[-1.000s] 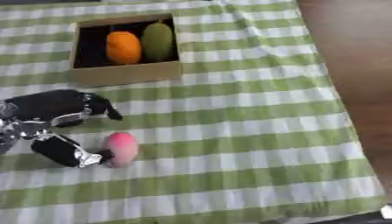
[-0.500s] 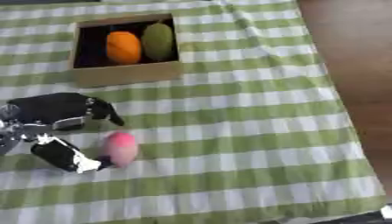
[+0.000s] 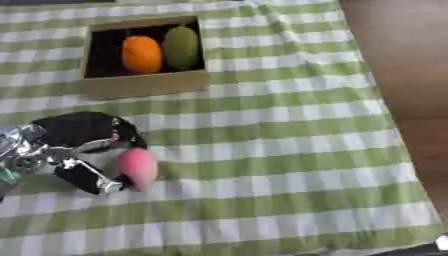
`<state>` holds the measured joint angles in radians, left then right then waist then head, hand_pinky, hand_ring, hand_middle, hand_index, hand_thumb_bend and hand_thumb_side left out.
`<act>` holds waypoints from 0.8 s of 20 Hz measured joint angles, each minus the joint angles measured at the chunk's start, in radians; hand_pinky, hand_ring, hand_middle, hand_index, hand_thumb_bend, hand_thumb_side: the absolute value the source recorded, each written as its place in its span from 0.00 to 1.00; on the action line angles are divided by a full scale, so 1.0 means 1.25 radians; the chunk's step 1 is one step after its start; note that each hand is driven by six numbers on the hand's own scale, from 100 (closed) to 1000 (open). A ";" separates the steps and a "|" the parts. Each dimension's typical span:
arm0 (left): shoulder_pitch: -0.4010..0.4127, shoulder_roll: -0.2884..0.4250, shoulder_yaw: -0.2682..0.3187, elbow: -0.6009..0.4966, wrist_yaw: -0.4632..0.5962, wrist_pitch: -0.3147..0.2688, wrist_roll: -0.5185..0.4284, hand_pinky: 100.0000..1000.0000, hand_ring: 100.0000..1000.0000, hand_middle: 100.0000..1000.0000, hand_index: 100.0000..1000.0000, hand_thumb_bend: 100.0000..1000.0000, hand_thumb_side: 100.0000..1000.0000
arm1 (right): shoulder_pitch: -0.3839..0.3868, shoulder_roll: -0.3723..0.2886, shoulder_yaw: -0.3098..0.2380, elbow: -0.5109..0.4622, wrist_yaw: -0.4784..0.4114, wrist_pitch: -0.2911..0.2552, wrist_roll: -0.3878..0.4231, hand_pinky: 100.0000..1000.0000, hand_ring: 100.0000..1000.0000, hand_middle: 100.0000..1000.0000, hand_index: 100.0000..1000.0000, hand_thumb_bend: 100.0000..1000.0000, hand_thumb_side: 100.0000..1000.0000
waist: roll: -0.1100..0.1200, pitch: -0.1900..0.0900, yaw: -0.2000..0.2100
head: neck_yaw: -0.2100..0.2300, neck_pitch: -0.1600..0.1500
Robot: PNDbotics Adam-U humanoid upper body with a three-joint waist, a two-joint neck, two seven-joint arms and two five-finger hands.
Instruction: Pick up objects on the table and place them in the box.
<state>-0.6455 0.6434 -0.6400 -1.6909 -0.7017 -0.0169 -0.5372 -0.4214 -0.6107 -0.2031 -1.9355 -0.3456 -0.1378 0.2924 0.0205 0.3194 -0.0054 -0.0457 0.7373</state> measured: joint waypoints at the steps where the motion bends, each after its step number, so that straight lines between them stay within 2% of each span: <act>1: 0.000 -0.002 0.000 0.001 0.006 0.004 0.012 0.67 0.61 0.47 0.67 0.00 0.08 | 0.000 0.000 0.000 0.000 0.000 0.001 0.001 1.00 0.98 0.59 0.96 0.00 0.47 | 0.000 0.000 0.000 | 0.000 0.000; 3: 0.004 -0.002 0.001 -0.003 0.031 0.016 0.041 0.58 0.53 0.40 0.61 0.00 0.12 | 0.003 0.000 -0.002 0.000 0.000 0.002 0.002 1.00 0.98 0.59 0.96 0.00 0.47 | 0.000 0.000 0.000 | 0.000 0.000; 5: 0.009 -0.002 0.004 -0.021 0.069 0.034 0.078 0.53 0.49 0.39 0.59 0.00 0.18 | 0.007 0.000 -0.005 0.002 0.000 0.002 0.002 1.00 0.98 0.59 0.96 0.00 0.48 | 0.000 0.000 0.000 | 0.000 0.000; 9: 0.021 0.028 0.018 -0.109 0.153 0.066 0.119 0.53 0.51 0.44 0.64 0.00 0.18 | 0.009 0.000 -0.009 0.005 0.002 0.002 0.002 1.00 0.98 0.59 0.96 0.00 0.48 | 0.000 0.000 0.002 | -0.002 0.000; 12: 0.028 0.077 0.039 -0.189 0.209 0.090 0.093 0.54 0.53 0.47 0.67 0.00 0.17 | 0.014 0.000 -0.010 0.006 0.005 0.001 0.002 1.00 0.98 0.59 0.96 0.00 0.48 | 0.000 0.000 0.005 | -0.007 0.000; 16: 0.017 0.136 0.086 -0.227 0.266 0.086 0.055 0.55 0.53 0.47 0.66 0.00 0.18 | 0.020 0.000 -0.010 0.009 0.007 0.002 0.003 1.00 0.98 0.59 0.96 0.00 0.48 | 0.000 0.000 0.013 | -0.014 0.000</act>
<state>-0.6237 0.8130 -0.5326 -1.9752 -0.3693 0.0906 -0.4679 -0.3960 -0.6102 -0.2157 -1.9237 -0.3365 -0.1355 0.2957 0.0205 0.3194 0.0113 -0.0632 0.7372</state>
